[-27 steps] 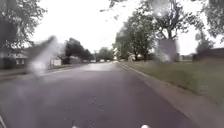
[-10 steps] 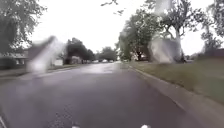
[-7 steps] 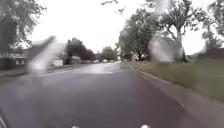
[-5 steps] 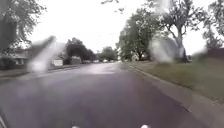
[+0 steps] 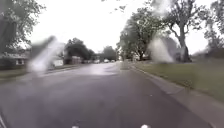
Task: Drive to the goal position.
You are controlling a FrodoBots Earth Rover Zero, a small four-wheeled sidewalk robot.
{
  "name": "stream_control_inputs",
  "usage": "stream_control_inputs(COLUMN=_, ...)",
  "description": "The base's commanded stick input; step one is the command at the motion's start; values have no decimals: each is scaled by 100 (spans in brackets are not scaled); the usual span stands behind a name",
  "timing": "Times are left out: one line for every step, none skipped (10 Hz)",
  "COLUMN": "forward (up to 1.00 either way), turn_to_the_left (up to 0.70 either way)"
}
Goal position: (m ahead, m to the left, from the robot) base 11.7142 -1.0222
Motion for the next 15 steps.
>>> stream_control_inputs(forward=70, turn_to_the_left=0)
stream_control_inputs(forward=70, turn_to_the_left=0)
stream_control_inputs(forward=70, turn_to_the_left=0)
stream_control_inputs(forward=70, turn_to_the_left=0)
stream_control_inputs(forward=70, turn_to_the_left=0)
stream_control_inputs(forward=70, turn_to_the_left=0)
stream_control_inputs(forward=70, turn_to_the_left=0)
stream_control_inputs(forward=70, turn_to_the_left=0)
stream_control_inputs(forward=70, turn_to_the_left=0)
stream_control_inputs(forward=70, turn_to_the_left=0)
stream_control_inputs(forward=70, turn_to_the_left=0)
stream_control_inputs(forward=70, turn_to_the_left=0)
stream_control_inputs(forward=70, turn_to_the_left=-12)
stream_control_inputs(forward=70, turn_to_the_left=-35)
stream_control_inputs(forward=70, turn_to_the_left=-35)
